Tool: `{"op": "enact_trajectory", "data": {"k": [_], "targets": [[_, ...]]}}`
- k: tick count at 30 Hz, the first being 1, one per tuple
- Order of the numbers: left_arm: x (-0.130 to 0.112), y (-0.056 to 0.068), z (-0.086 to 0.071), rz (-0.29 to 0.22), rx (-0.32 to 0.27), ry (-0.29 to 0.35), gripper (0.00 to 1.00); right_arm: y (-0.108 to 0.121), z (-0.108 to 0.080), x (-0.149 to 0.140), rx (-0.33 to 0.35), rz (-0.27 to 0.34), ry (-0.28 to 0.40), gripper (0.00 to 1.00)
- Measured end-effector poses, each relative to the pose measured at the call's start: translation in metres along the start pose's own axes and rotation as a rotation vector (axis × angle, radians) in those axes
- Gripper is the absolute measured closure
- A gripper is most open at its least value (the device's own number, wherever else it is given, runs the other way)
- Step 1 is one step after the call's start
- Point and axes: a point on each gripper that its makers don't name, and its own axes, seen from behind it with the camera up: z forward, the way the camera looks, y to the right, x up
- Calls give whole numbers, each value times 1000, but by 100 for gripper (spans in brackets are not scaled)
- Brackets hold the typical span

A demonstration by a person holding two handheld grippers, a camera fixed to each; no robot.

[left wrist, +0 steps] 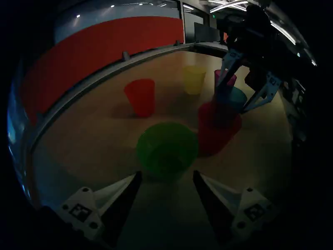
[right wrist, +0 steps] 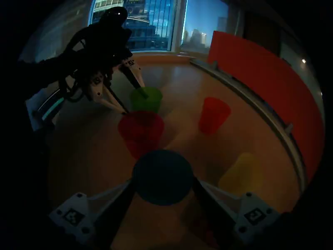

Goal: Pour water

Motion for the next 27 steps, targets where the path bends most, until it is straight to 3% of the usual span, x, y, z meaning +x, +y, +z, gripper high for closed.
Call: {"op": "enact_trajectory", "data": {"k": [9, 27], "targets": [[-5, -4, -11, -14, 22, 1, 10, 2, -21, -7, -32, -20, -13, 0], [-11, 1, -39, -46, 58, 22, 9, -6, -66, -23, -67, -5, 3, 0]]}}
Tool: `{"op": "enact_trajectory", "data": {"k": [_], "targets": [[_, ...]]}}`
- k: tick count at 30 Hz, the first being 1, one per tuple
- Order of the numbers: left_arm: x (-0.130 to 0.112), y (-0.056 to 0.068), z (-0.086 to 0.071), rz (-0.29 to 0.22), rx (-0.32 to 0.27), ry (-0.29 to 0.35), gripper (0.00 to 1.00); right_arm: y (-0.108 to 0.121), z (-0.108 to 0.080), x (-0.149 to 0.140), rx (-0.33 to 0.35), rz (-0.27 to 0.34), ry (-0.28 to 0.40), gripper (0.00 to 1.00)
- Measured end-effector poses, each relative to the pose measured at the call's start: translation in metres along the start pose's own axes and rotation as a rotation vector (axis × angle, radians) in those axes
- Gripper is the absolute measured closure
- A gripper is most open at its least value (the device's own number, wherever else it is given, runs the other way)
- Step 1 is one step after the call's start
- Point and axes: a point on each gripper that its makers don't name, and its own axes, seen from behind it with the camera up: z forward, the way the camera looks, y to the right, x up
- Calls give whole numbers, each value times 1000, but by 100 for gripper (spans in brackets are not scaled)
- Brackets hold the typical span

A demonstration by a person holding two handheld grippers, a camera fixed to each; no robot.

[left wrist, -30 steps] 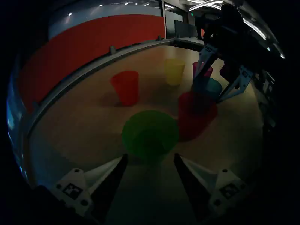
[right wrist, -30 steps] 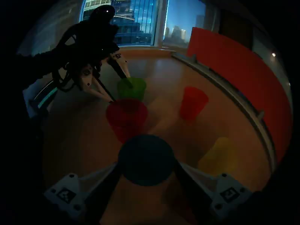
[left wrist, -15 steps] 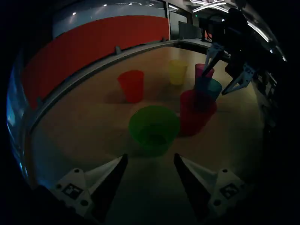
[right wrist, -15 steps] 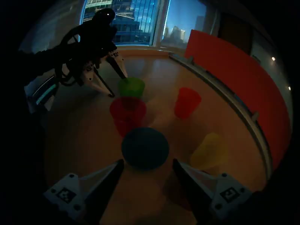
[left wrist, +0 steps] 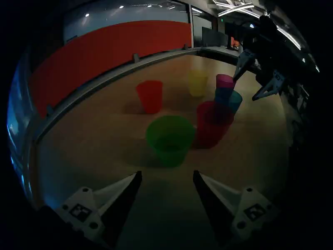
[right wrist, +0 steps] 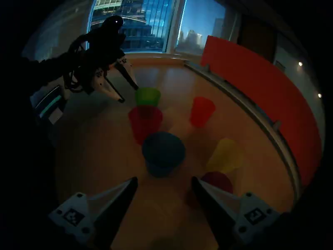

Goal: Pour water

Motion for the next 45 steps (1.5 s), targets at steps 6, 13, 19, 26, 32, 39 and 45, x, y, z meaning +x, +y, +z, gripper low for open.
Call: {"op": "enact_trajectory", "data": {"k": [6, 13, 19, 26, 32, 39, 45], "targets": [[2, 1, -4, -6, 13, 14, 9, -4, -7, 0, -5, 5, 9, 0], [15, -5, -13, -45, 62, 88, 9, -6, -15, 11, -15, 76, 67, 0], [25, -8, -24, -85, 108, 164, 9, -2, -25, 18, -30, 170, 135, 0], [32, -16, -36, -130, 172, 226, 9, 4, -33, 20, -75, 193, 182, 0], [37, -23, -46, -177, 216, 287, 9, 12, -39, 19, -124, 209, 211, 0], [47, -27, -63, -208, 270, 356, 9, 27, -47, 22, -219, 232, 259, 0], [53, -41, -77, -282, 349, 429, 9, 53, -60, 24, -354, 280, 320, 0]]}}
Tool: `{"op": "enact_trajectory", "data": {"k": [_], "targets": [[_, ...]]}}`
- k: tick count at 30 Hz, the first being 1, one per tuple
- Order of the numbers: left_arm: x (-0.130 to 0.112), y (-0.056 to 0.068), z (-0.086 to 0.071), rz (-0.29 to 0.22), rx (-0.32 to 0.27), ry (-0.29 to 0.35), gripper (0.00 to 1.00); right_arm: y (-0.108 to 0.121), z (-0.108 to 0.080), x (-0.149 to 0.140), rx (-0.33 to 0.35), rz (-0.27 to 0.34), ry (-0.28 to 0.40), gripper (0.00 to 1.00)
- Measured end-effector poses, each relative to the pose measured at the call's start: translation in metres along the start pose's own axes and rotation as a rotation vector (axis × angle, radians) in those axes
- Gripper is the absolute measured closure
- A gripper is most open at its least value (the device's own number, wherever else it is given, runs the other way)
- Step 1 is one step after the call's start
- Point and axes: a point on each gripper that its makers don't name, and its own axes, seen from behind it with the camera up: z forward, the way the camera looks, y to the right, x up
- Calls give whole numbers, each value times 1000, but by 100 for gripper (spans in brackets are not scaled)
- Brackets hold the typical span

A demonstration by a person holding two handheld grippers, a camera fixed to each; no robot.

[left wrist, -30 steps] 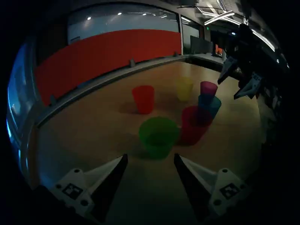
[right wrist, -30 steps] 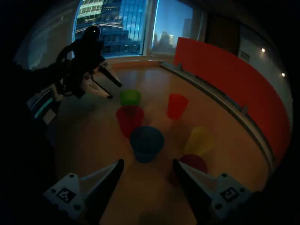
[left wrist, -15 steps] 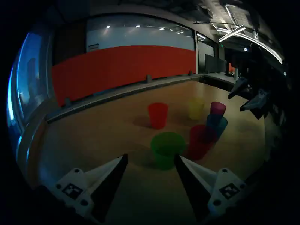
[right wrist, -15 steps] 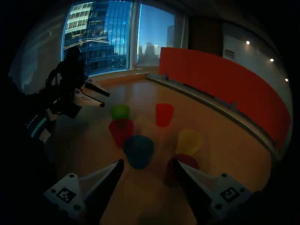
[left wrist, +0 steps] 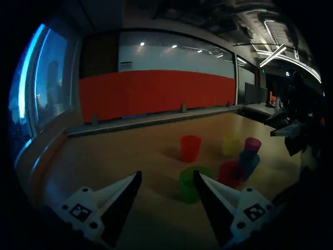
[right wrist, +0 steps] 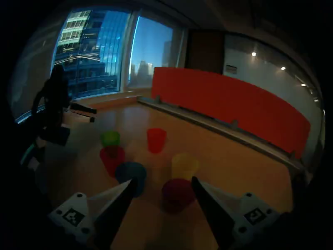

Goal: Pour water

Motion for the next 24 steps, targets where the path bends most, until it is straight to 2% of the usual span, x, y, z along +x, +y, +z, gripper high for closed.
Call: {"op": "enact_trajectory", "data": {"k": [6, 12, 24], "targets": [[17, -8, -3, -67, 67, 82, 9, 22, -6, 12, -114, 50, 82, 0], [29, -5, -6, -109, 107, 147, 9, 54, -14, 25, -247, 98, 165, 0], [49, 2, -8, -96, 168, 224, 9, 108, -43, 46, -456, 147, 348, 0]]}}
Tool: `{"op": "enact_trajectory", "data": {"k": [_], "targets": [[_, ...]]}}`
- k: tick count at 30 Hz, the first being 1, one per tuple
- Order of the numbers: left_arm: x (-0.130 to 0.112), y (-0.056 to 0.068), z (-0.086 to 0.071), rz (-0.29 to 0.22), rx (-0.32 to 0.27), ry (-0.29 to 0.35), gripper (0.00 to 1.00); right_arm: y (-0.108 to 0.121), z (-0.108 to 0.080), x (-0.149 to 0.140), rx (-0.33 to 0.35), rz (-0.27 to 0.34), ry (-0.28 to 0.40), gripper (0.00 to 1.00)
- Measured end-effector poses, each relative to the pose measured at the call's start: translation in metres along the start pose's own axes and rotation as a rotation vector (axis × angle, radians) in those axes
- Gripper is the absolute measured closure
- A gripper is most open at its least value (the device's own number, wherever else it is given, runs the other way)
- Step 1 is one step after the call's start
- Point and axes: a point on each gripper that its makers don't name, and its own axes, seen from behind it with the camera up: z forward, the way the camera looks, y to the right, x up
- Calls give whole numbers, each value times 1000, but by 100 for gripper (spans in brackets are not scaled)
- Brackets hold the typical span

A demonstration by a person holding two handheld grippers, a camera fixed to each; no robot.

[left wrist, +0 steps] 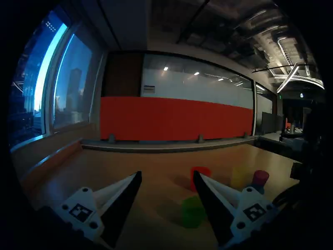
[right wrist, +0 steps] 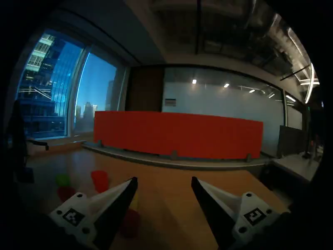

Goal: Pour water

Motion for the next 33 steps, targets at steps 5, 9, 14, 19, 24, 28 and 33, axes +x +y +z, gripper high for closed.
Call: {"op": "enact_trajectory", "data": {"k": [5, 9, 14, 19, 24, 28, 33], "targets": [[6, 2, -1, -14, 33, 39, 9, 27, 2, 7, -103, 13, 46, 0], [10, 3, -2, -13, 48, 62, 9, 44, 2, 9, -172, 33, 76, 0], [16, 1, -5, 13, 81, 84, 9, 54, 2, 9, -217, 45, 97, 0], [20, 6, -4, 23, 89, 96, 9, 57, 0, 9, -229, 59, 111, 0], [26, 9, -4, 10, 103, 116, 9, 55, -2, 11, -235, 53, 120, 0], [26, 9, -4, 7, 113, 119, 9, 55, -2, 11, -249, 36, 121, 0], [25, 5, -3, 16, 141, 114, 9, 52, -2, 9, -254, 35, 112, 0]]}}
